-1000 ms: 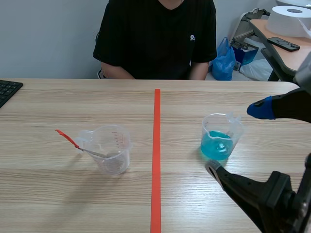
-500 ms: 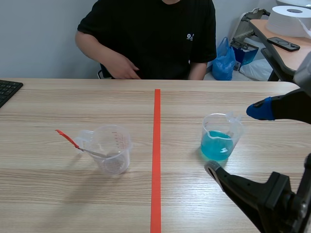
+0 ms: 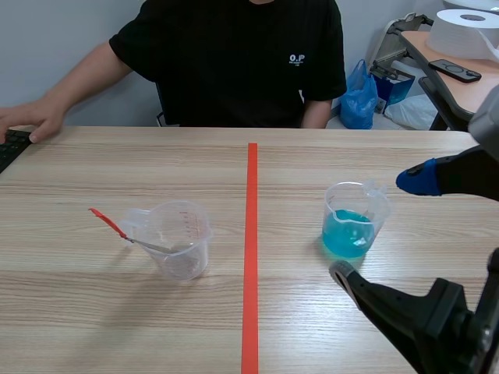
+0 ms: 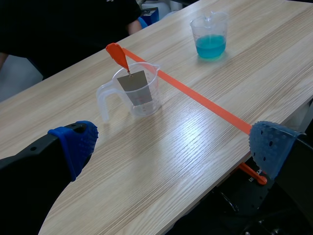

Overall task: Do the redox reaction experiment.
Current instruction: 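Return to the home posture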

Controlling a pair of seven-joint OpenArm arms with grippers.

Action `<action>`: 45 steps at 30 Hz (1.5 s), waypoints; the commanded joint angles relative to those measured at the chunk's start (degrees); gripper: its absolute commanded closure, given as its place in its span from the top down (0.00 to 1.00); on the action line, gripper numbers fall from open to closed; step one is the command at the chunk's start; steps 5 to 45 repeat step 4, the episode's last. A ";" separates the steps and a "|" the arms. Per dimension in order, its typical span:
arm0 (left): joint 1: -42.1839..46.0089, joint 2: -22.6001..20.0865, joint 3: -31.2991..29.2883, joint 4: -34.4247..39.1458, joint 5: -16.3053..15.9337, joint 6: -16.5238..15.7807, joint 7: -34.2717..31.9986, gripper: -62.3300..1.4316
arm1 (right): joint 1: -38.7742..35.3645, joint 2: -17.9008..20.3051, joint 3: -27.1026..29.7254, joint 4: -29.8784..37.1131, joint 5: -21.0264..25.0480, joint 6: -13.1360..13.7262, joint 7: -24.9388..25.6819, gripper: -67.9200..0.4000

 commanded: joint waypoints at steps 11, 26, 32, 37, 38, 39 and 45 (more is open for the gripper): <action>0.13 0.28 -0.39 0.31 -0.59 0.09 -1.01 1.00 | 0.66 0.28 -0.22 0.42 0.22 -0.04 0.79 1.00; 0.13 0.28 -0.39 0.31 -0.59 0.09 -1.01 1.00 | 0.66 0.28 -0.22 0.42 0.22 -0.04 0.79 1.00; 0.13 0.28 -0.39 0.31 -0.59 0.09 -1.01 1.00 | 0.66 0.28 -0.22 0.42 0.22 -0.04 0.79 1.00; 0.13 0.28 -0.39 0.31 -0.59 0.09 -1.01 1.00 | 0.66 0.28 -0.22 0.42 0.22 -0.04 0.79 1.00; 0.13 0.28 -0.39 0.31 -0.59 0.09 -1.01 1.00 | 0.66 0.28 -0.22 0.42 0.22 -0.04 0.79 1.00; 0.13 0.28 -0.39 0.31 -0.59 0.09 -1.01 1.00 | 0.66 0.28 -0.22 0.42 0.22 -0.04 0.79 1.00; 0.13 0.28 -0.39 0.31 -0.59 0.09 -1.01 1.00 | 0.66 0.28 -0.22 0.42 0.22 -0.04 0.79 1.00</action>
